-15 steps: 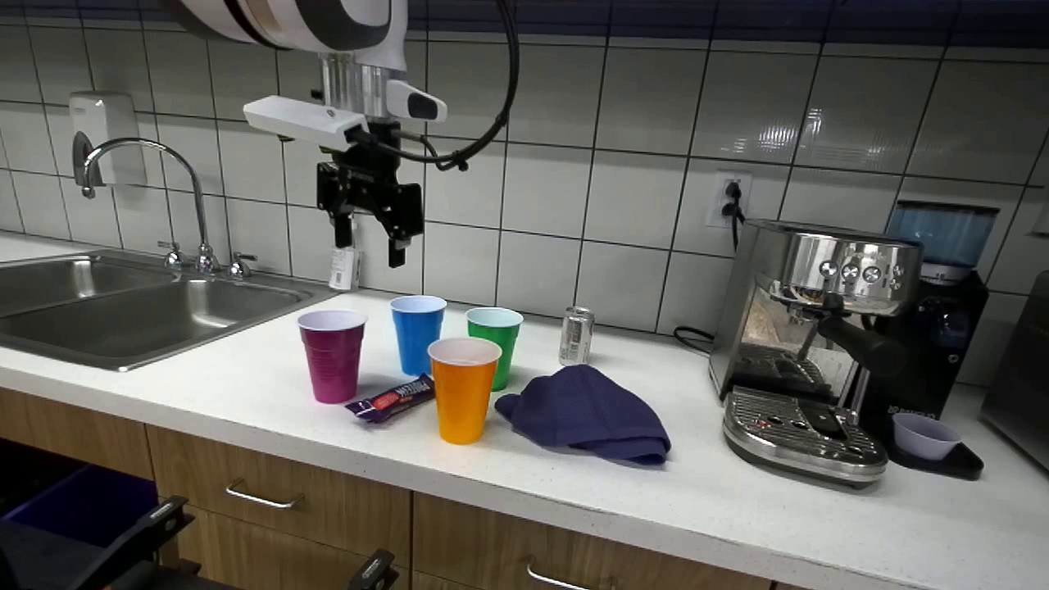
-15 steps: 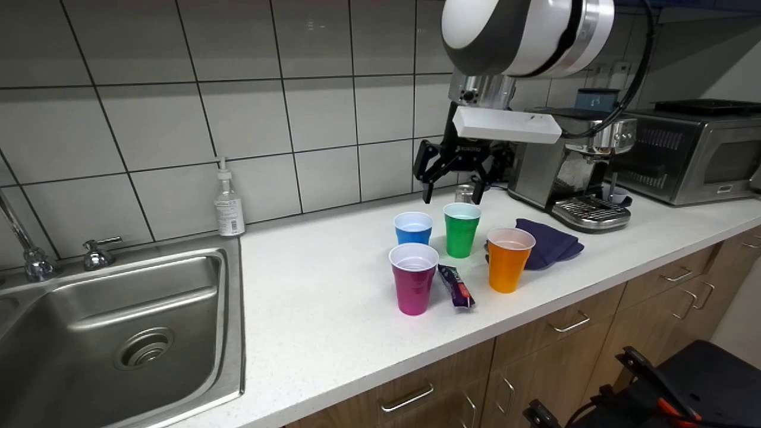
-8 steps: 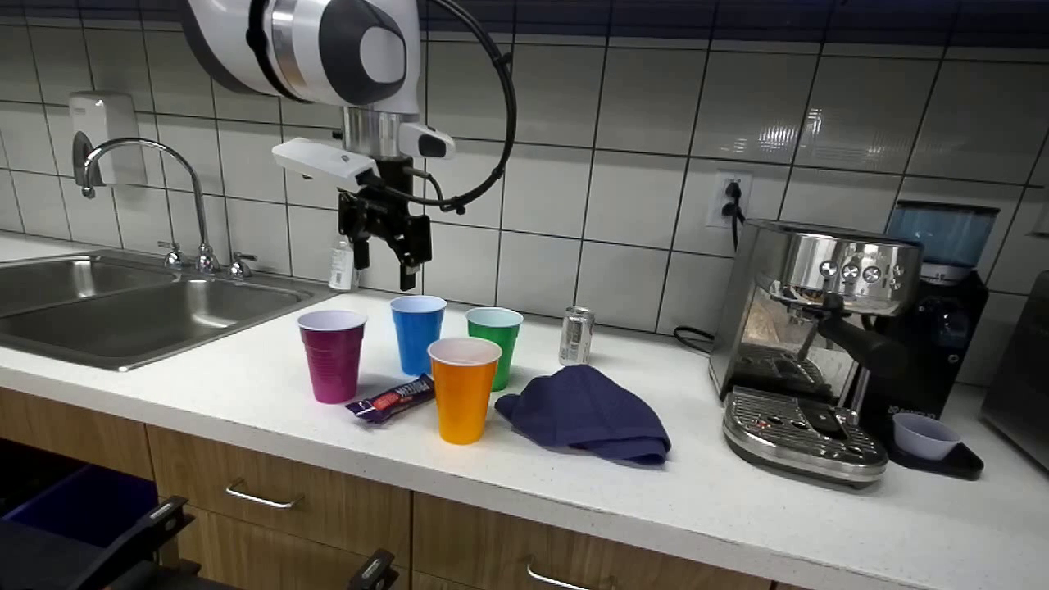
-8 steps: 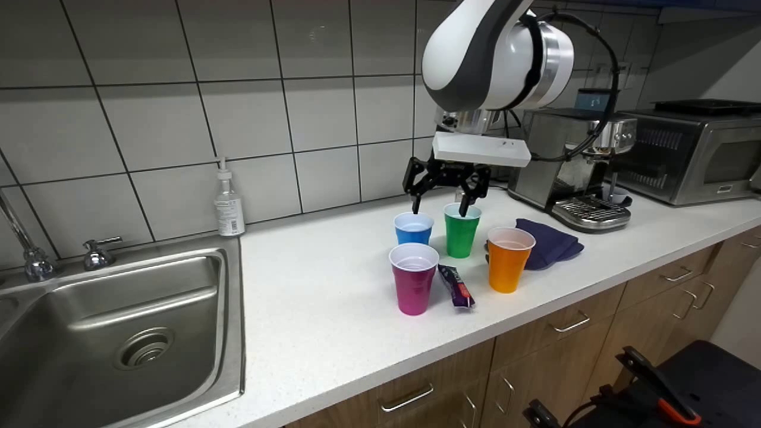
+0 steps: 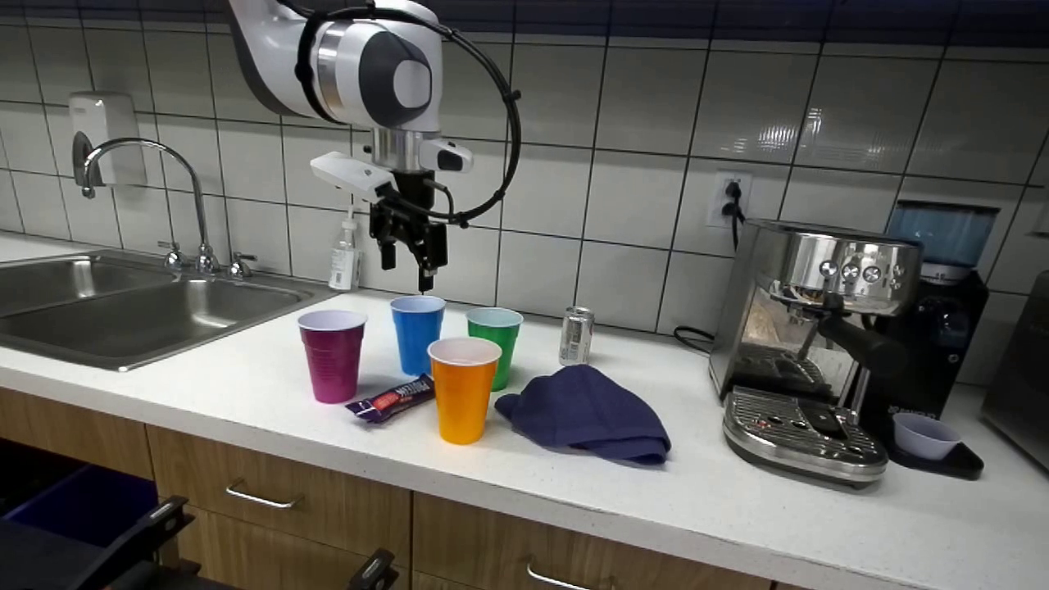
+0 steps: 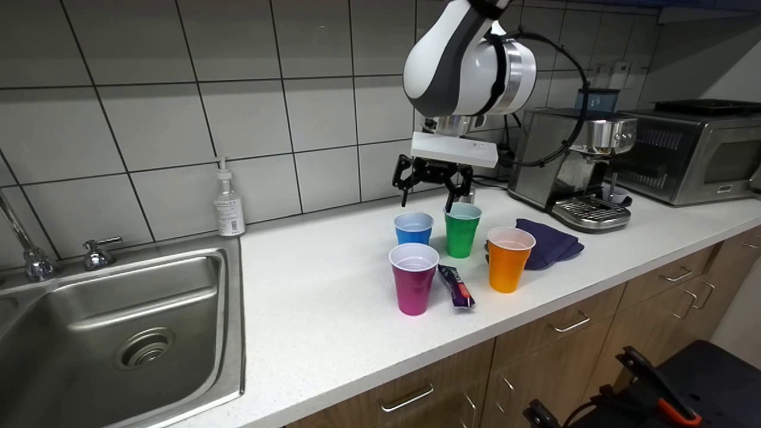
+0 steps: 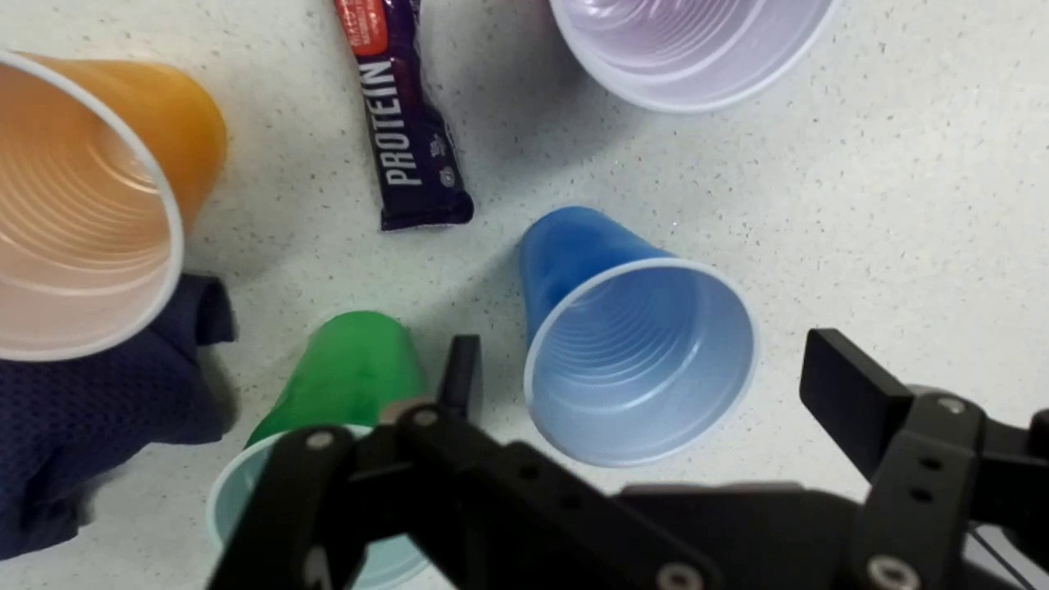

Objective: Stack the cups together

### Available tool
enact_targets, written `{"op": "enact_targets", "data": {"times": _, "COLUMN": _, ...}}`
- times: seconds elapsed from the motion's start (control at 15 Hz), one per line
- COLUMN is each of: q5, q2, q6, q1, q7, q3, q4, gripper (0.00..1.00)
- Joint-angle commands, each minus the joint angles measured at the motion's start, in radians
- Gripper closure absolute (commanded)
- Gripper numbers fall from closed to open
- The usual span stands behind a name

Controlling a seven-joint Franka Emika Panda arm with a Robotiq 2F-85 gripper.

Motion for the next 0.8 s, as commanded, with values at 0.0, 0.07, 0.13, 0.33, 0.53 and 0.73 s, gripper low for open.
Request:
{"op": "enact_targets", "data": {"times": 0.0, "q5": 0.003, "q2": 0.065, "q6": -0.022, "q1": 0.009, "q7": 0.053, "q3": -0.023, "q4": 0.086, "gripper": 0.0}}
{"op": "enact_targets", "data": {"times": 0.07, "q5": 0.001, "q2": 0.079, "q6": -0.023, "q1": 0.01, "q7": 0.061, "q3": -0.028, "q4": 0.1, "gripper": 0.0}}
{"op": "enact_targets", "data": {"times": 0.13, "q5": 0.004, "q2": 0.09, "q6": -0.025, "q1": 0.01, "q7": 0.064, "q3": -0.032, "q4": 0.111, "gripper": 0.0}}
{"op": "enact_targets", "data": {"times": 0.33, "q5": 0.006, "q2": 0.114, "q6": -0.028, "q1": 0.012, "q7": 0.068, "q3": -0.042, "q4": 0.127, "gripper": 0.0}}
{"op": "enact_targets", "data": {"times": 0.53, "q5": 0.003, "q2": 0.135, "q6": -0.03, "q1": 0.014, "q7": 0.07, "q3": -0.052, "q4": 0.131, "gripper": 0.0}}
{"op": "enact_targets", "data": {"times": 0.73, "q5": 0.006, "q2": 0.156, "q6": -0.03, "q1": 0.018, "q7": 0.073, "q3": -0.054, "q4": 0.136, "gripper": 0.0}}
